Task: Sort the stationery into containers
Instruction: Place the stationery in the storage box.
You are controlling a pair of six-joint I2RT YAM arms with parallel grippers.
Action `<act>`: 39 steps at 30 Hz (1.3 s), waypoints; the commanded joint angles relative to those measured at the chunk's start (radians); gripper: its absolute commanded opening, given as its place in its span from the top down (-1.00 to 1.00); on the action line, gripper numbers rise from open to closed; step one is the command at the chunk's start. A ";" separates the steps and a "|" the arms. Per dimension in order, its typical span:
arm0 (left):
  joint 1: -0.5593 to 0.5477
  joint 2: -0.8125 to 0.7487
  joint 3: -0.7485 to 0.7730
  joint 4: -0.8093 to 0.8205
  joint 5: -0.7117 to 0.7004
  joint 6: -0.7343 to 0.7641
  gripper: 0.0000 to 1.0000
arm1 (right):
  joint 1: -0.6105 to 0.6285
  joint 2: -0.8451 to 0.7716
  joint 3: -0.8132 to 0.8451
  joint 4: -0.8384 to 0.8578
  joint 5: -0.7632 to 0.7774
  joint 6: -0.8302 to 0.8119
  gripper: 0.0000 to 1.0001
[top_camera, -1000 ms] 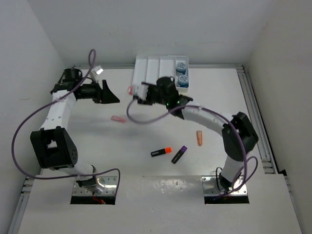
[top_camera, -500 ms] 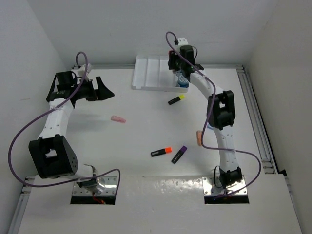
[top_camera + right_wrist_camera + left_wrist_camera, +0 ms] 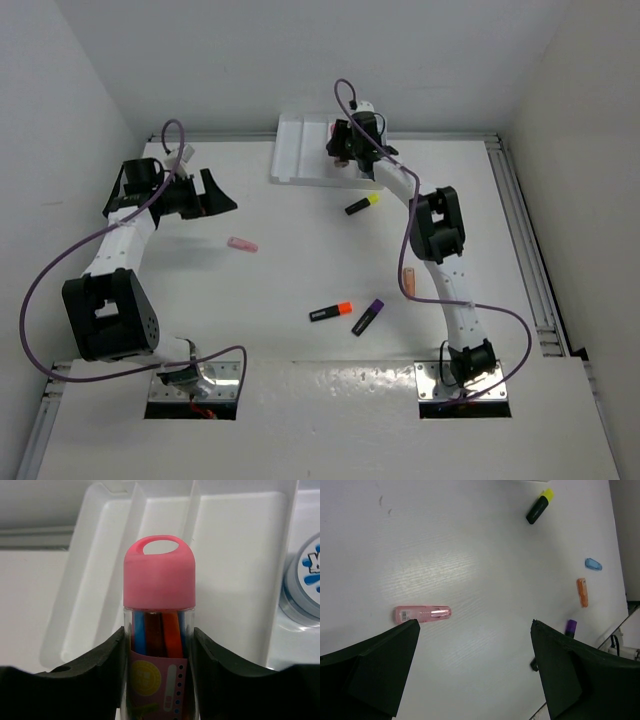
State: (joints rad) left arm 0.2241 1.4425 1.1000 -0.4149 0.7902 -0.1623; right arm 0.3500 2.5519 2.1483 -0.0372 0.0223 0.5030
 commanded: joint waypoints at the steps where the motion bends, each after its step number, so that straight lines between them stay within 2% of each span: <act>1: 0.018 -0.005 -0.014 0.027 0.010 -0.005 -1.00 | 0.018 0.001 0.070 0.125 0.010 0.120 1.00; 11: 0.049 -0.019 -0.069 0.022 0.037 0.000 -1.00 | 0.072 0.056 0.097 0.232 -0.010 0.244 0.99; 19: 0.066 -0.030 -0.084 -0.016 0.040 0.029 -1.00 | 0.116 0.146 0.173 0.315 0.007 0.279 0.98; 26: 0.087 -0.027 -0.092 -0.025 0.041 0.032 -1.00 | 0.139 0.163 0.159 0.417 0.041 0.304 0.94; 39: 0.090 0.001 -0.115 0.011 0.044 -0.005 -1.00 | 0.161 0.229 0.209 0.431 0.100 0.321 0.87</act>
State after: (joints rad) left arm 0.3027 1.4425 0.9806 -0.4332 0.8154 -0.1581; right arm 0.4957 2.7674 2.3009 0.3145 0.0940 0.8078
